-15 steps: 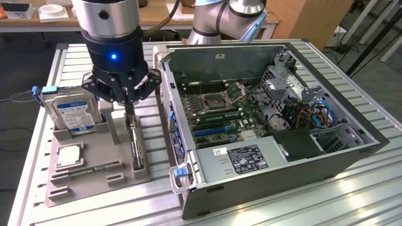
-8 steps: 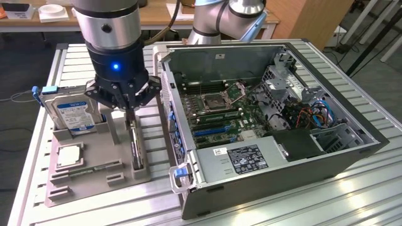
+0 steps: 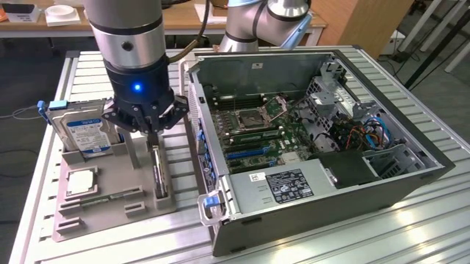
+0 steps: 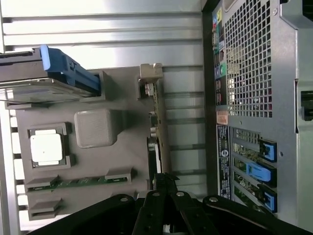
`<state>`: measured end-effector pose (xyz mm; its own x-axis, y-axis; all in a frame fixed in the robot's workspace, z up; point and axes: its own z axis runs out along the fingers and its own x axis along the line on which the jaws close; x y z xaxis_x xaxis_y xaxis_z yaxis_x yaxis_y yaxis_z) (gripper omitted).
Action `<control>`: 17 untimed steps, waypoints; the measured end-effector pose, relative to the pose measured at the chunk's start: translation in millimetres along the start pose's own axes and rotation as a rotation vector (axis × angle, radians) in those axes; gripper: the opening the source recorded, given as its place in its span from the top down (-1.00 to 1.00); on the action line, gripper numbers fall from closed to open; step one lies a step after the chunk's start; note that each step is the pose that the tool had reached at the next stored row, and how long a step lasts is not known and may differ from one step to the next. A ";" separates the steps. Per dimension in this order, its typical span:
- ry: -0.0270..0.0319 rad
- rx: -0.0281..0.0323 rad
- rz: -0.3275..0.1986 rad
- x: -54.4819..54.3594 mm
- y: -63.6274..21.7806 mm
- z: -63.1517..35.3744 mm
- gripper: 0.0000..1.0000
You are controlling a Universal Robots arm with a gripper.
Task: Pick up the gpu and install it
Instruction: 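Pick up the gpu and move the gpu toward the slot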
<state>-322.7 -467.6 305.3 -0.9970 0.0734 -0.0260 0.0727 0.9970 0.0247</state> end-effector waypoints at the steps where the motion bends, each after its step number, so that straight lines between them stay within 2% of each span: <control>1: -0.0001 -0.0001 0.000 0.1 0.1 1.8 0.80; 17: -0.0001 -0.0001 0.000 0.9 1.9 30.2 0.80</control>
<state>-322.6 -465.0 275.2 -0.9970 0.0734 -0.0261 0.0727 0.9970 0.0248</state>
